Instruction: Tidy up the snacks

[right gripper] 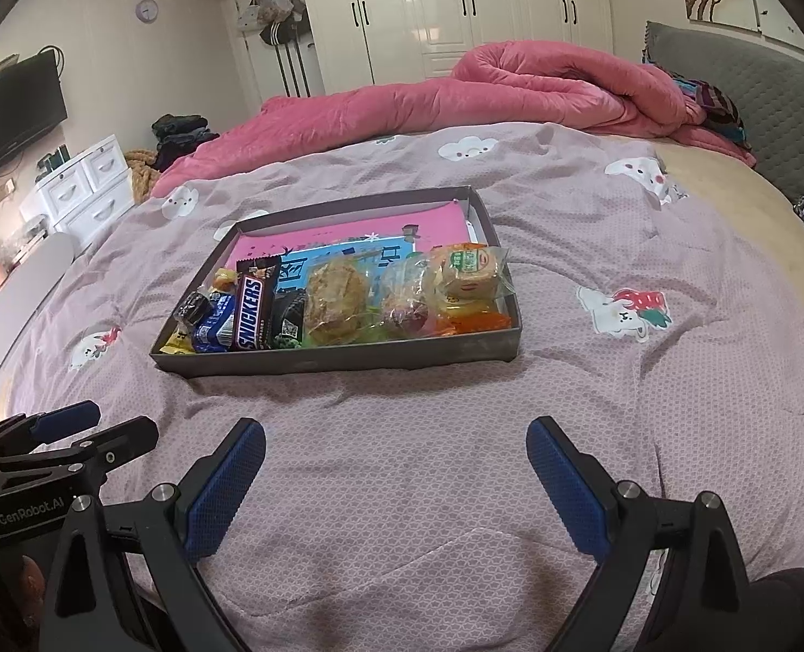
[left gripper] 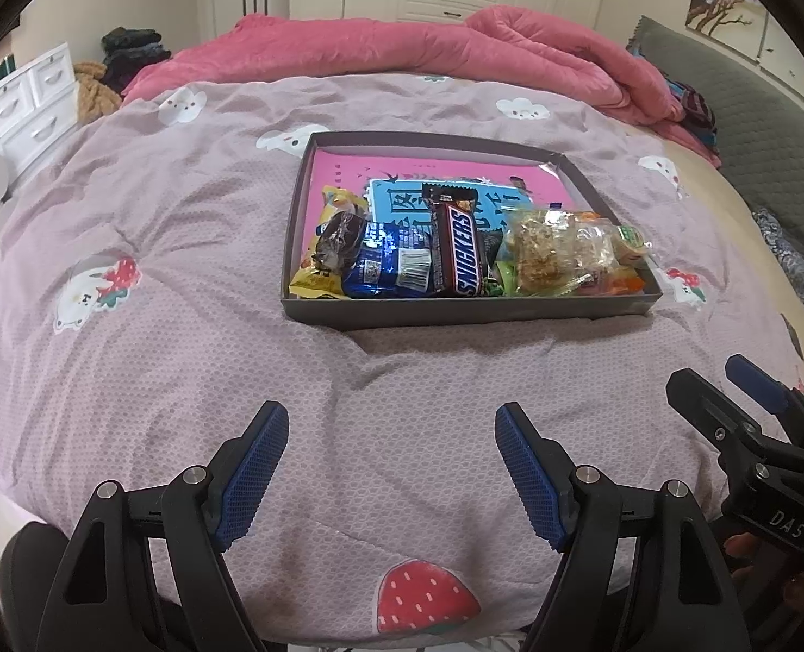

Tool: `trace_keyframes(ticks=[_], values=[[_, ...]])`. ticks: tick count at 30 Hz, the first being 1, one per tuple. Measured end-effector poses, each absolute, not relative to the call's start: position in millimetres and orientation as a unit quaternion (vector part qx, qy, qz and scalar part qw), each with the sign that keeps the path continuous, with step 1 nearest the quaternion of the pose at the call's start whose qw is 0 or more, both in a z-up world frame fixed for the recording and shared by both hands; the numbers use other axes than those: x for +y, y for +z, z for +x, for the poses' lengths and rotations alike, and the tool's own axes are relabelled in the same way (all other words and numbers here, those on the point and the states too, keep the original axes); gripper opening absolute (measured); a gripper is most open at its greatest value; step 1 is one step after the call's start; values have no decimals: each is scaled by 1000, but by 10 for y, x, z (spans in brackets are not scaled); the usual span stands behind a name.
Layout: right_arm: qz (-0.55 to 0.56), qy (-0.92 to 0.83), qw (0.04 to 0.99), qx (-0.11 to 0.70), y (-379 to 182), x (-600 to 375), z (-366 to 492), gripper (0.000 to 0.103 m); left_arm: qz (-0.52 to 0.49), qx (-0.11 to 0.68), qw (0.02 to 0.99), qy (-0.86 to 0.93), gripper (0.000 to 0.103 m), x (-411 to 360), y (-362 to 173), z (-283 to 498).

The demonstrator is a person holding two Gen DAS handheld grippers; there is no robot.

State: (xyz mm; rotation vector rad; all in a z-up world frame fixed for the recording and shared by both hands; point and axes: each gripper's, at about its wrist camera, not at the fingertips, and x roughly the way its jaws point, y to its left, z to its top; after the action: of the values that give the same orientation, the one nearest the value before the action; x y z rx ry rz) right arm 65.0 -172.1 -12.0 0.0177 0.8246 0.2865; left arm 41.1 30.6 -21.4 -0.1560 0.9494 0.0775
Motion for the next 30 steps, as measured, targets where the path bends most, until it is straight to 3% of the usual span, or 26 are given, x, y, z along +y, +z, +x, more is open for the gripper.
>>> trace_keyframes(ticks=[30], values=[[5,139,907,398,-121,-1705,638,97,-72,454,887,43,80,327,-207,404]])
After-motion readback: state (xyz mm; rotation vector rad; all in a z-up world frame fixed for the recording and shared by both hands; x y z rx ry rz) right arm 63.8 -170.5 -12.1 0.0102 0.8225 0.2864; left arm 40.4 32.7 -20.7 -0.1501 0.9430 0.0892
